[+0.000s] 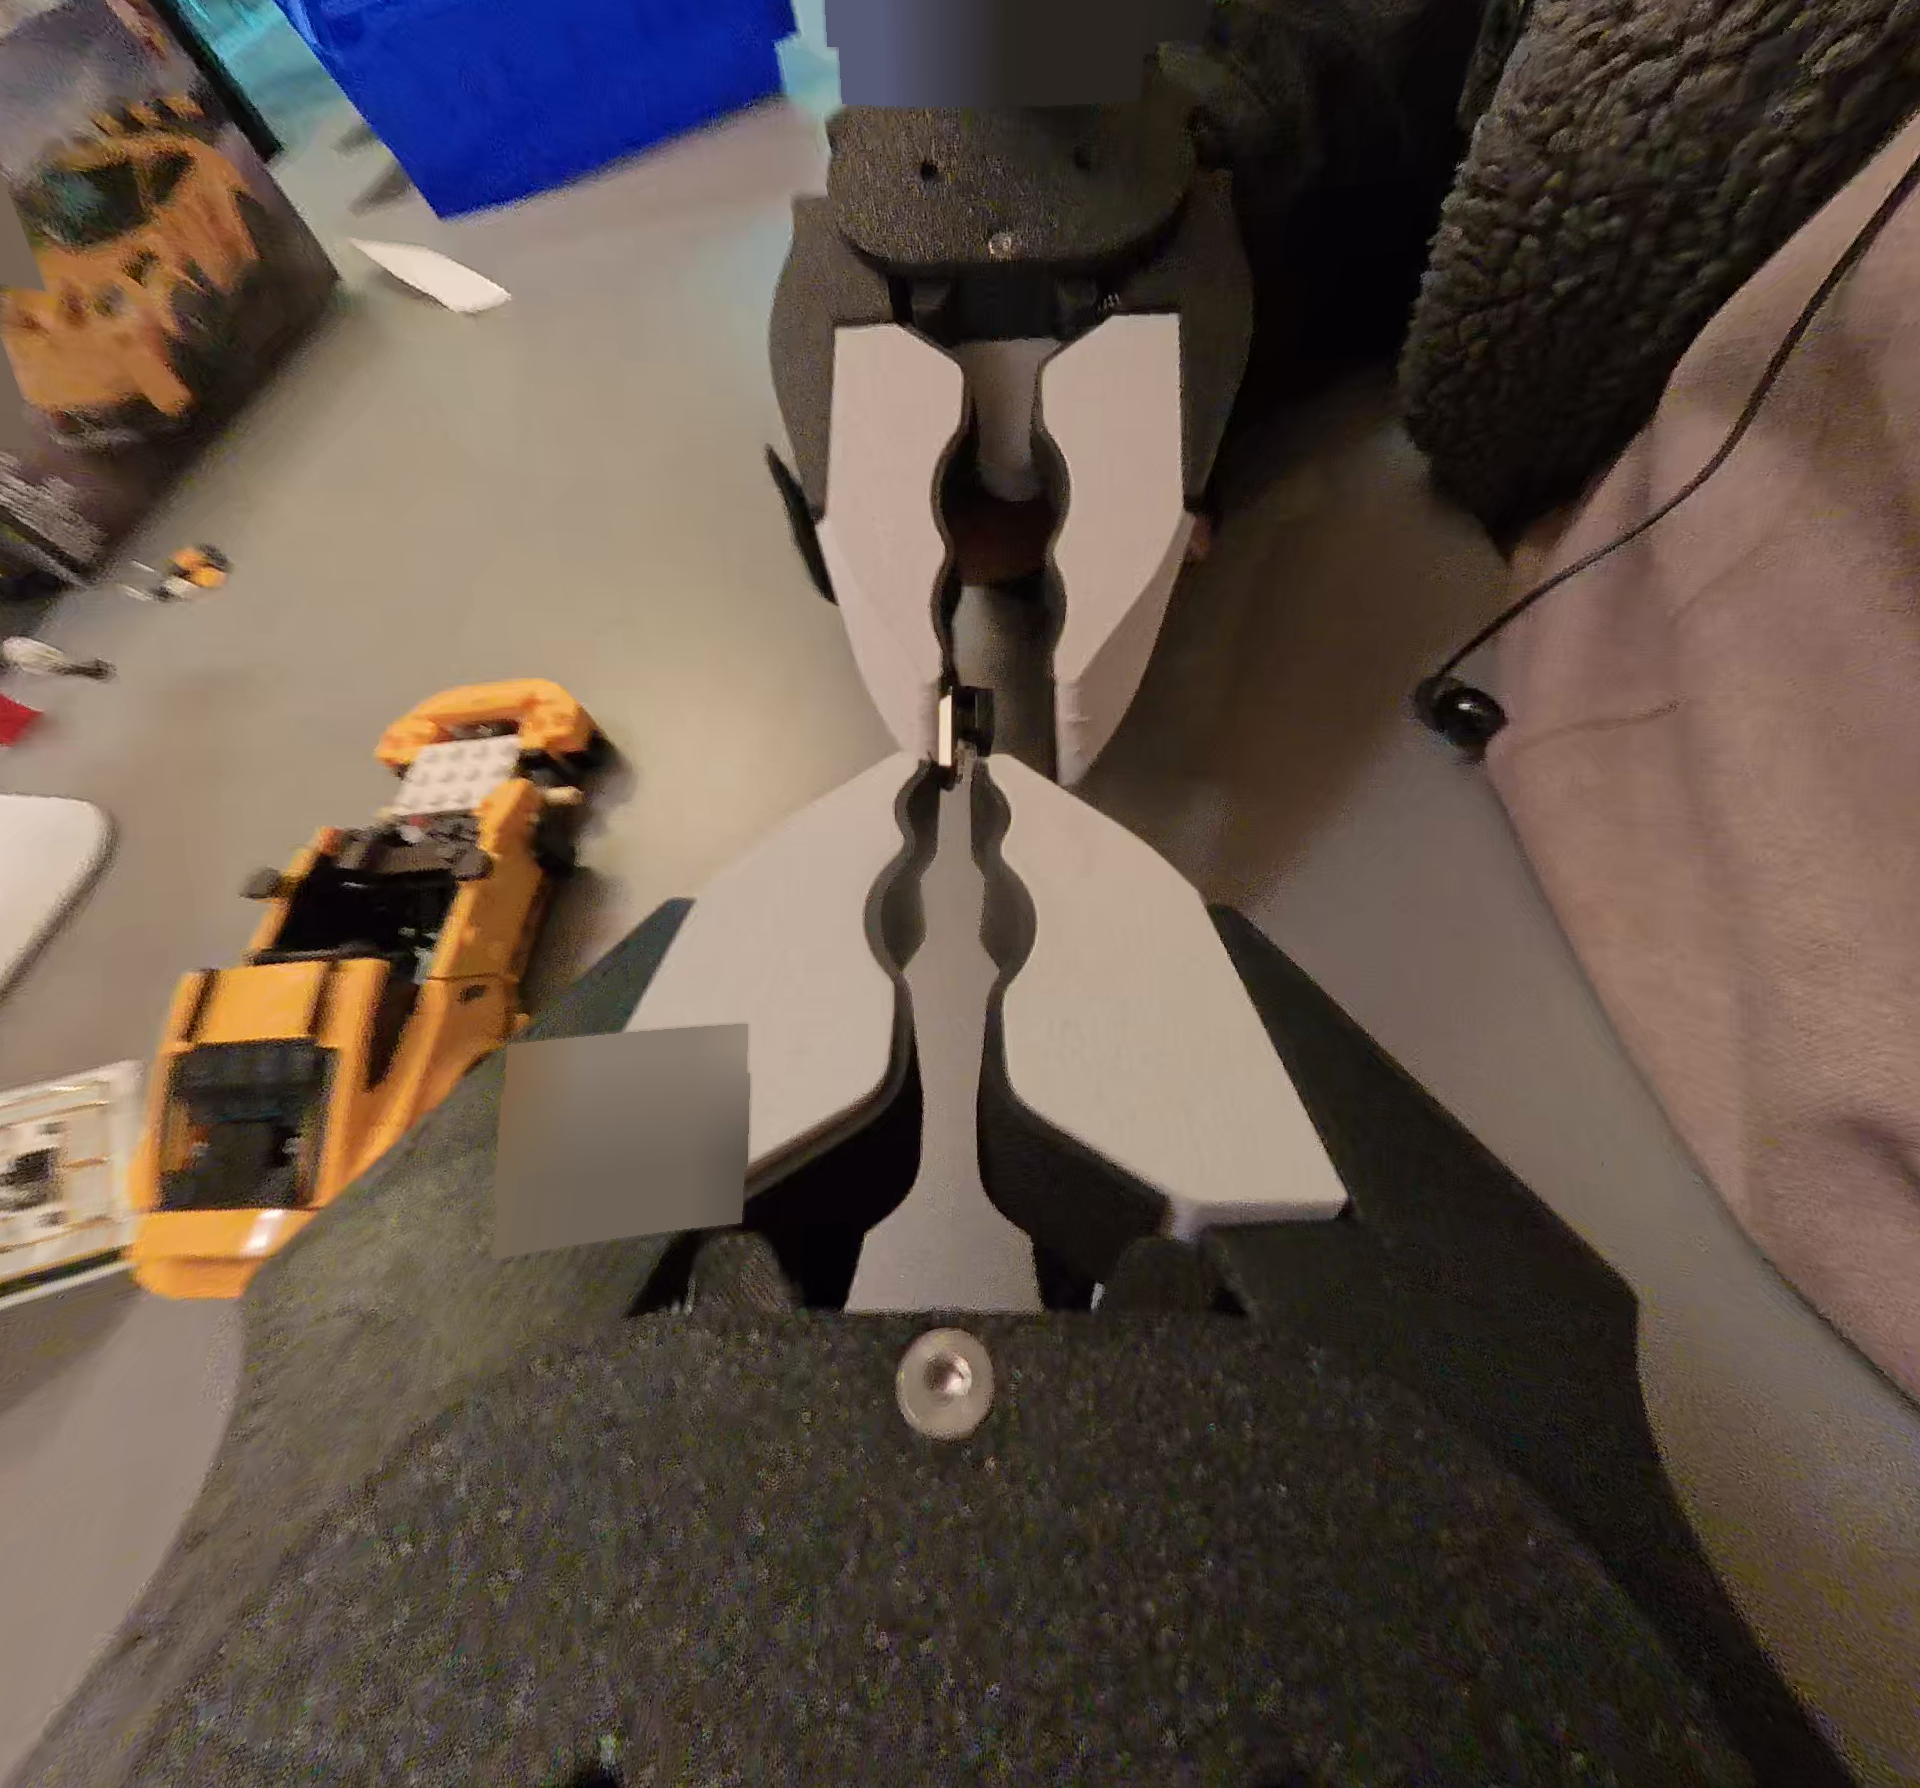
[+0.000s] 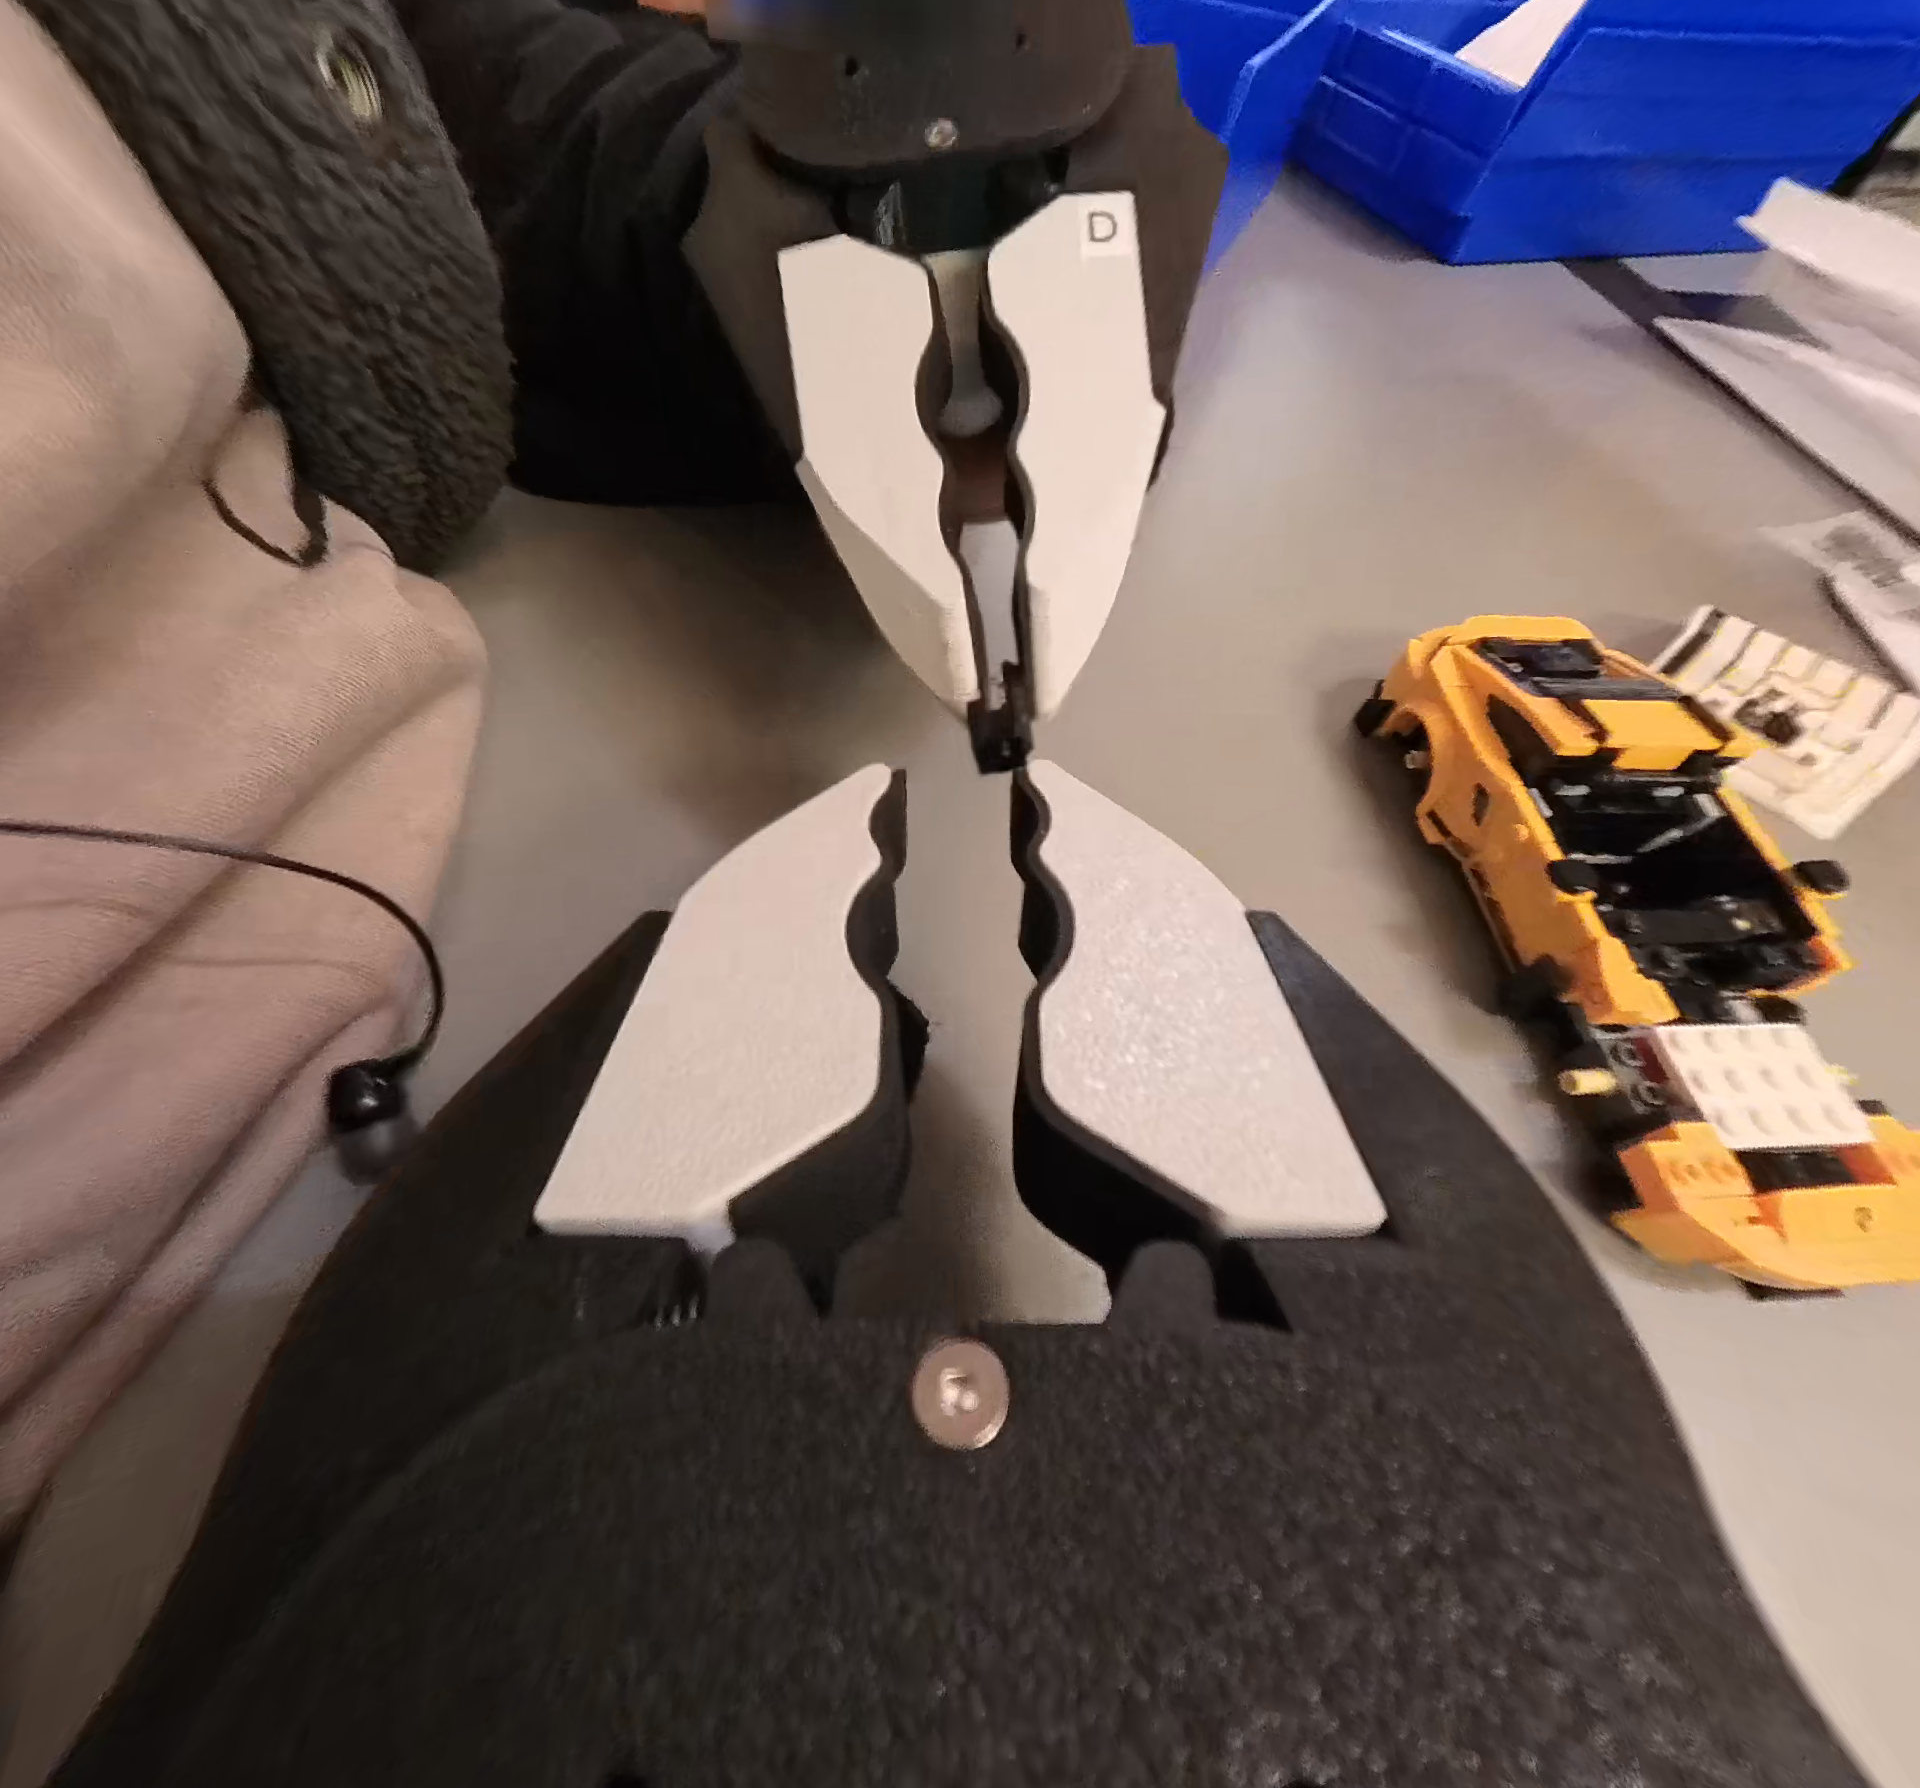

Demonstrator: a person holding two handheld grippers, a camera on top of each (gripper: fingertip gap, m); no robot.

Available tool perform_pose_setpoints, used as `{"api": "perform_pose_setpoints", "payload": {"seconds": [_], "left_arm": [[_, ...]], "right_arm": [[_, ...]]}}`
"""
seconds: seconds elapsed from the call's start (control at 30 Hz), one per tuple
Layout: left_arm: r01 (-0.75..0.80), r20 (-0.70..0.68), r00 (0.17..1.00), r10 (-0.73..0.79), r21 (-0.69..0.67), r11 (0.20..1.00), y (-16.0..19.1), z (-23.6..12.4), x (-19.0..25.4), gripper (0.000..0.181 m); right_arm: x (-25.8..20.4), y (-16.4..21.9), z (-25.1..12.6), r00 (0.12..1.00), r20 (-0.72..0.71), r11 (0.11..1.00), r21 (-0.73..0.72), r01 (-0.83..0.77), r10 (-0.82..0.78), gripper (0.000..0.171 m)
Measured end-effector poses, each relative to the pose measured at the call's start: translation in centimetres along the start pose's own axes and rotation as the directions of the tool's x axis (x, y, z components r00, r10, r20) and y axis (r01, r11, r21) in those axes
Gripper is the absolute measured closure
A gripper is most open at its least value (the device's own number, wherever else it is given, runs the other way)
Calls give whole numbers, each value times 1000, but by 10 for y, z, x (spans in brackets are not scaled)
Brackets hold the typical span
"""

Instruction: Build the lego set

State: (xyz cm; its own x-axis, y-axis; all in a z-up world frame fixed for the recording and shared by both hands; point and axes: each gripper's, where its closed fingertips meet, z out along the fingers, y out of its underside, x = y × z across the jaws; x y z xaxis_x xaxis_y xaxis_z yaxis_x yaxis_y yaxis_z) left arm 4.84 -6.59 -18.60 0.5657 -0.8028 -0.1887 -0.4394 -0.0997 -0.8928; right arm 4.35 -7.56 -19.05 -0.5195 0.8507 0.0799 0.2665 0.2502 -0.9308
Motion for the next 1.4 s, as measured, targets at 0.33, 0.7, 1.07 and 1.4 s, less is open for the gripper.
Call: {"api": "perform_pose_setpoints", "payload": {"seconds": [0.33,0.7,1.07,1.4], "left_arm": [[-525,365,779,510,-66,848,-30,-11,-11,175],[-396,310,878,366,40,917,-30,-9,-10,169],[141,-59,989,-132,176,974,-26,-6,3,174],[141,-15,990,-141,142,980,-24,-4,0,174]], "right_arm": [[8,-36,-16,946,128,921,222,-319,297,152],[8,-31,-19,998,-55,976,217,-25,37,163],[0,-31,-16,990,-103,982,153,111,-95,163],[2,-29,-18,988,-124,986,122,110,-95,163]]}}
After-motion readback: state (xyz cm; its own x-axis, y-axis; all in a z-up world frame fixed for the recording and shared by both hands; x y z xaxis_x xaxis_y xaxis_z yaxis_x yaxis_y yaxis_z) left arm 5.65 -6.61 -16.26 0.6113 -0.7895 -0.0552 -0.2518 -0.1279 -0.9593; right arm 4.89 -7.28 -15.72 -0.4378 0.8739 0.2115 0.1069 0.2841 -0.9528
